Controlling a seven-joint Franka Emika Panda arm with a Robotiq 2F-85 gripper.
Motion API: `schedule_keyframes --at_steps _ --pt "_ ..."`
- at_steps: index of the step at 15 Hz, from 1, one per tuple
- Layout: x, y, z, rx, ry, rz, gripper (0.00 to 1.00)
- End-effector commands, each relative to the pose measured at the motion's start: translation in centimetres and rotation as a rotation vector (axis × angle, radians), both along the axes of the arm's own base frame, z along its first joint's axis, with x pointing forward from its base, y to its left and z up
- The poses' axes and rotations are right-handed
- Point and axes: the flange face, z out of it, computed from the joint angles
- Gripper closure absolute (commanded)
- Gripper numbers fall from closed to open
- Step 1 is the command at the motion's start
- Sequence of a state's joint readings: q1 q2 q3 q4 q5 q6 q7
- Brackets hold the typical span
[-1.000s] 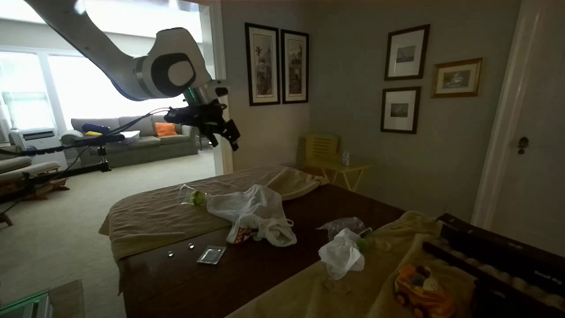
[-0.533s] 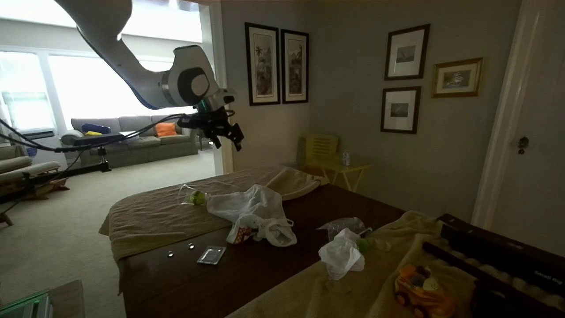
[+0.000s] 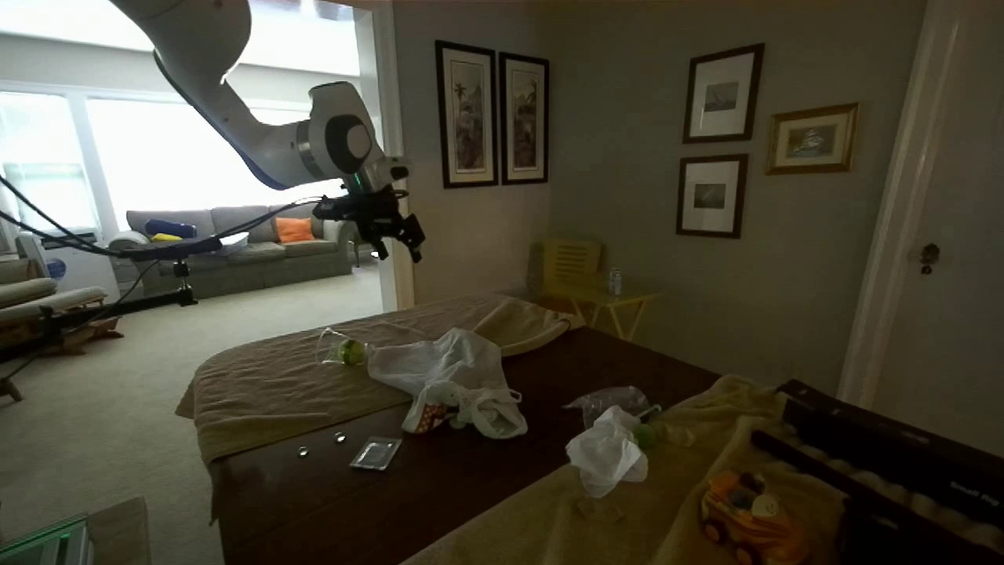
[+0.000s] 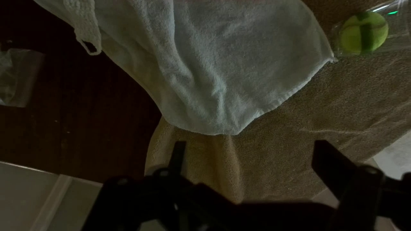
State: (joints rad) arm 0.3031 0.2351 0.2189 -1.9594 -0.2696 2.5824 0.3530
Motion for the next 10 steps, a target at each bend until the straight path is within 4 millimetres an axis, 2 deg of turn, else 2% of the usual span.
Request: schedule_keyframes --at_steps 1,4,6,10 --pt "0.1 -0.1 0.0 0.000 0.001 -0.001 0.00" --pt "-0.8 -0.5 -1.1 -0.021 0.041 -0.037 0.00" --pt "-0.1 0.4 -2.1 -0.013 0.042 -0.054 0.00" --pt "1.7 4.0 -3.6 -0.037 0.050 -0.011 0.00"
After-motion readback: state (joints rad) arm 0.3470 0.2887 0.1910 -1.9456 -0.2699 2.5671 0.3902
